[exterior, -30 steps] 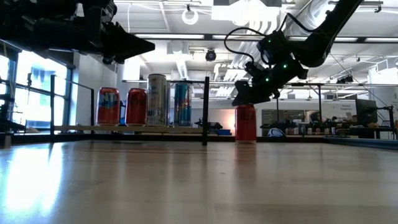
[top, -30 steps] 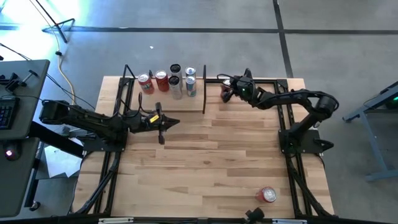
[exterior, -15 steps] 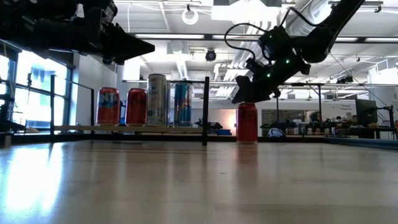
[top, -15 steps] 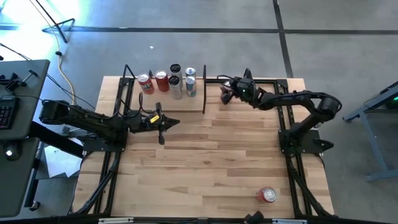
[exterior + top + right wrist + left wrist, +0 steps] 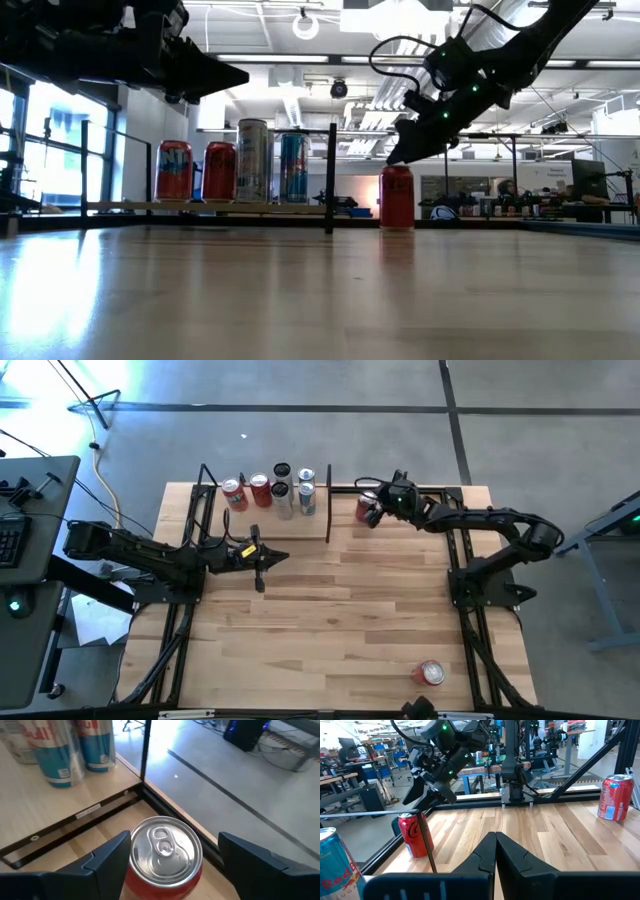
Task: Place canned beverage on shelf
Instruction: Put the red-black soda can on the shelf aligned with the other red-black soda can
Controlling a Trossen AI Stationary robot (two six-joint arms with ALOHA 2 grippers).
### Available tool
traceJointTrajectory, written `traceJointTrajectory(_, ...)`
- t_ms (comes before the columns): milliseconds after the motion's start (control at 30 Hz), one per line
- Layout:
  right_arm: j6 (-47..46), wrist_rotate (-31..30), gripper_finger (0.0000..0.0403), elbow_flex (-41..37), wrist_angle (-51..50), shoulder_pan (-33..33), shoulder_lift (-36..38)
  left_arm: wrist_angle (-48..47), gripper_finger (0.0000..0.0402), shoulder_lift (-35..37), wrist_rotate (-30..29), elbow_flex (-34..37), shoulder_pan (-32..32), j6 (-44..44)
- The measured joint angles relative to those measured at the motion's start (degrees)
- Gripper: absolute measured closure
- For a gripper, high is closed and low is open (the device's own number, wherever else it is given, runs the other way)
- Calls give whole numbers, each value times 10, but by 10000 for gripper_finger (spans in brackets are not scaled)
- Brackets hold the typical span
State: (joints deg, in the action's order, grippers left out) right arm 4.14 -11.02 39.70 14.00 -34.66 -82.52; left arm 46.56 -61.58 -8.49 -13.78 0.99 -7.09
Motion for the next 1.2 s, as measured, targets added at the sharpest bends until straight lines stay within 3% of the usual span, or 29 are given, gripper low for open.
traceJointTrajectory(267,-2,59,118,0,0,-13,0,0,401,0,0,0,0,0)
traceJointTrajectory(900,10,52,118,0,43,-13,0,0,401,0,0,0,0,0)
traceJointTrajectory(1200,49,74,118,39,-33,2,0,0,401,0,0,0,0,-1)
